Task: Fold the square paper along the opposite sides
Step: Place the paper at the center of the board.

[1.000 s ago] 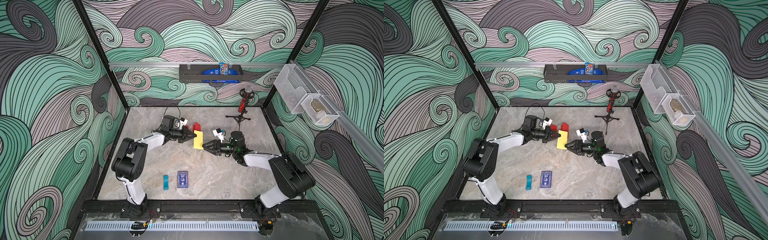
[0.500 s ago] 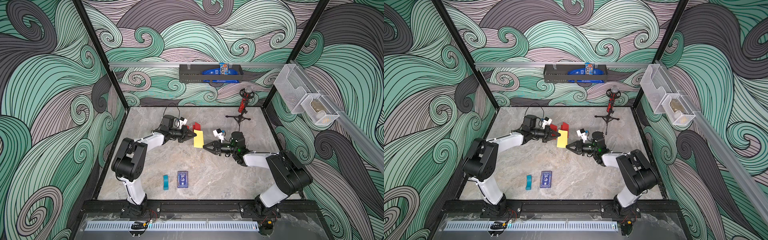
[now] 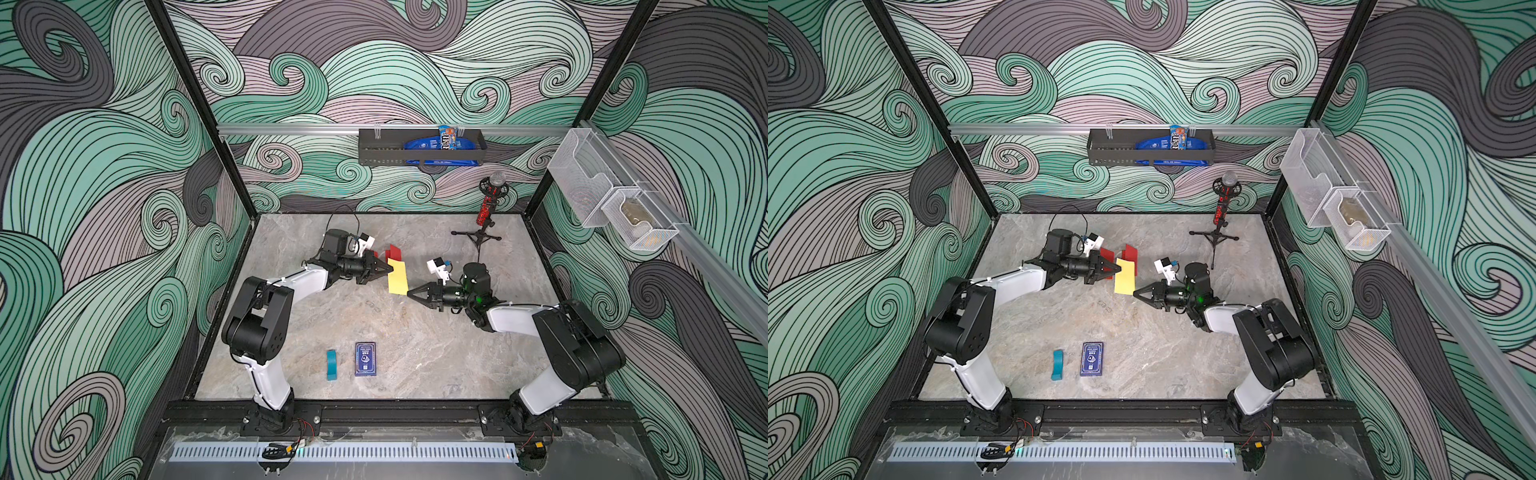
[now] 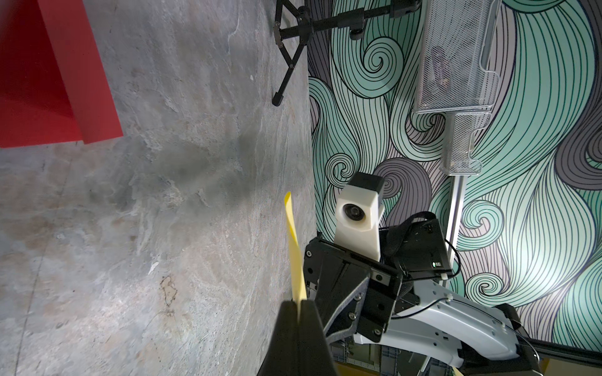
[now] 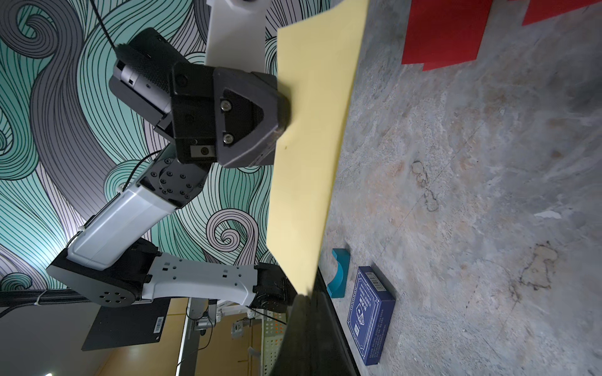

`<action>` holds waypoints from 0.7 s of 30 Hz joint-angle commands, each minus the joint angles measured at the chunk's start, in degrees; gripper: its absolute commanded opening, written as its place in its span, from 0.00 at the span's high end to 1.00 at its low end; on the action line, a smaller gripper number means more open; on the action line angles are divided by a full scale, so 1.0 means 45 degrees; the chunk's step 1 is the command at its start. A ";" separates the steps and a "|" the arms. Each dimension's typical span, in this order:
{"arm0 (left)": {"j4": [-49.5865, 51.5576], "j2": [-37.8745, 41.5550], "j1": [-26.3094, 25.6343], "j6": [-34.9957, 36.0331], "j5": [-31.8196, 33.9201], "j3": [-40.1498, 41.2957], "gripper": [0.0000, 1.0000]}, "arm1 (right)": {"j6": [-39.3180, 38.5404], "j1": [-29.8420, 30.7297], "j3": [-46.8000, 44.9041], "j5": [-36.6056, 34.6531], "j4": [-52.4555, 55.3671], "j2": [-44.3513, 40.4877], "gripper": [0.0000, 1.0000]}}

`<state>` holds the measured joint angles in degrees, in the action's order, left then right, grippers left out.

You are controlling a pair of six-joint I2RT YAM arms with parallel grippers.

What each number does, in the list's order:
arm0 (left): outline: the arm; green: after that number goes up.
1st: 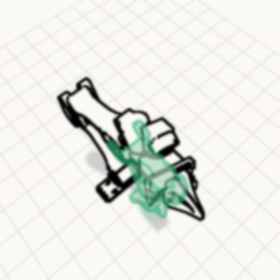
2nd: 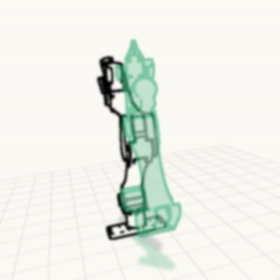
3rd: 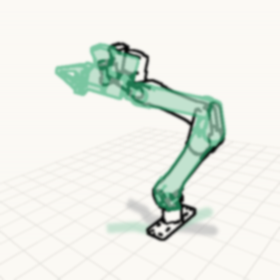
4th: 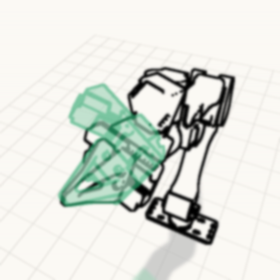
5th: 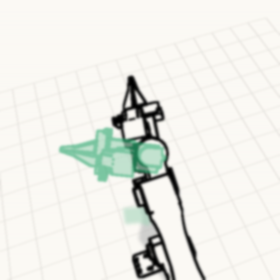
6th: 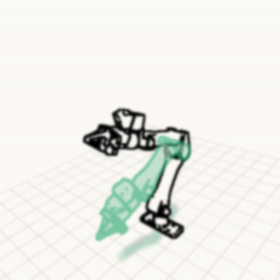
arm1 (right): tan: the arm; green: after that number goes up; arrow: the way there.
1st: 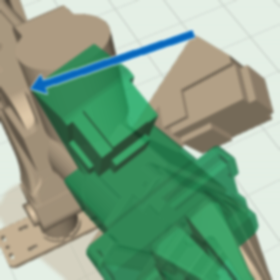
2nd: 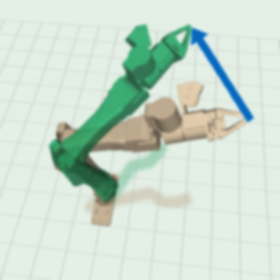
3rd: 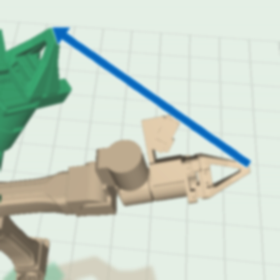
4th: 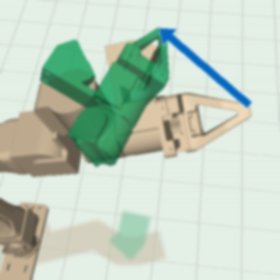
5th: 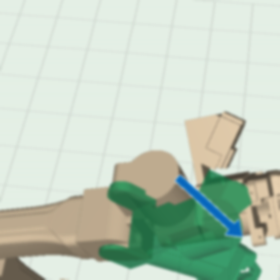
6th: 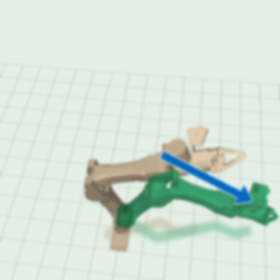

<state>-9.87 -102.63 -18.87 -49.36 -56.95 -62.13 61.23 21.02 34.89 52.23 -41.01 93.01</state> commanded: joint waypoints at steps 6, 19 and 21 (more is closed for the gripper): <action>-0.0037 0.0012 0.0014 0.0146 -0.0080 -0.1020 0.51 | -0.2889 -0.0767 0.1611 -0.0251 0.3571 0.0124 1.00; 0.2586 0.1327 0.0034 0.2403 0.1563 -0.0415 0.30 | -0.6532 -0.3177 0.5603 -0.2450 0.7657 0.3627 1.00; 0.2564 0.1681 0.0035 0.2463 0.1660 0.0067 0.30 | -0.6854 -0.3234 0.6389 -0.2803 0.8362 0.4371 1.00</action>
<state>-0.80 -98.74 -18.87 -41.71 -51.42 -63.18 35.66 6.70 60.05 43.62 -10.11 109.67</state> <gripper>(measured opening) 0.699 0.042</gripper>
